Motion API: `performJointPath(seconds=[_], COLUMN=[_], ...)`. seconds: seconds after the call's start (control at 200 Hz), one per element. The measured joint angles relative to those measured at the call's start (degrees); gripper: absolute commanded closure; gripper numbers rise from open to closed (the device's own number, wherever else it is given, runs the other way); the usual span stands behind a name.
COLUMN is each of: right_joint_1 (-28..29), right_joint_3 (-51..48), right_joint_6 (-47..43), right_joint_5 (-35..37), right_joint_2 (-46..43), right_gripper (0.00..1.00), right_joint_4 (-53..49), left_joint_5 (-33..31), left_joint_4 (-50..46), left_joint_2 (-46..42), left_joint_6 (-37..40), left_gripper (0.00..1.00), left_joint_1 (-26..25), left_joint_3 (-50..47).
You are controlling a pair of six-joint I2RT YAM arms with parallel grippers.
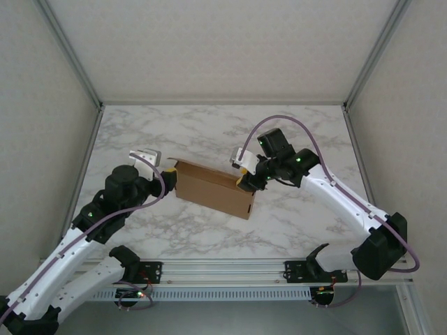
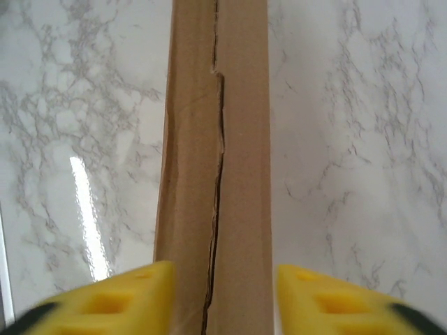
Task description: Fold the paper box
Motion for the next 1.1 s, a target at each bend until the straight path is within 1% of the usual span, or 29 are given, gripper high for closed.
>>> performJointPath(seconds=[0.025,0.045,0.075,0.12,0.135,0.155,0.34,0.636,0.746,0.956,1.101], right_joint_1=[0.00,0.00,0.00,0.00,0.00,0.00,0.39,5.09,6.25,7.17,7.21], right_joint_3=[0.15,0.33,0.70,1.68,2.10,2.75,11.80,15.54,18.43,22.38,22.40], right_joint_6=[-0.15,-0.92,-1.25,-1.73,-1.90,-2.03,-3.02,-2.75,-2.73,-5.03,-8.17], right_joint_5=[-0.33,-0.50,-1.16,-1.95,-2.27,-2.64,-6.88,-8.98,-9.40,-9.40,-6.58], right_joint_2=[0.11,0.15,0.28,0.68,0.90,1.22,9.07,19.28,22.14,26.67,27.87], right_gripper=[0.30,0.21,0.10,0.06,0.02,0.01,0.01,0.01,0.05,0.17,0.19], right_joint_4=[-0.04,-0.07,-0.22,-0.57,-0.76,-0.96,-4.20,-8.28,-9.81,-13.79,-15.58], left_joint_5=[0.07,0.13,0.20,0.24,0.33,0.39,0.81,1.09,1.31,1.31,1.31], left_joint_4=[0.33,0.72,1.33,1.88,2.16,2.32,3.80,4.96,5.20,5.68,5.75], left_joint_2=[-0.26,-0.48,-0.94,-1.57,-1.81,-2.03,-3.32,-3.89,-4.13,-4.57,-4.66], left_joint_6=[-0.22,-0.28,-0.66,-1.11,-1.29,-1.49,-3.21,-4.74,-4.92,-4.96,-4.96], left_gripper=[0.34,0.33,0.33,0.33,0.33,0.33,0.33,0.34,0.34,0.33,0.33], left_joint_1=[0.04,0.07,0.11,0.11,0.11,0.11,0.15,0.42,0.42,0.44,0.44], left_joint_3=[-0.15,-0.33,-0.68,-1.03,-1.18,-1.31,-1.62,-1.64,-1.64,-1.81,-1.97])
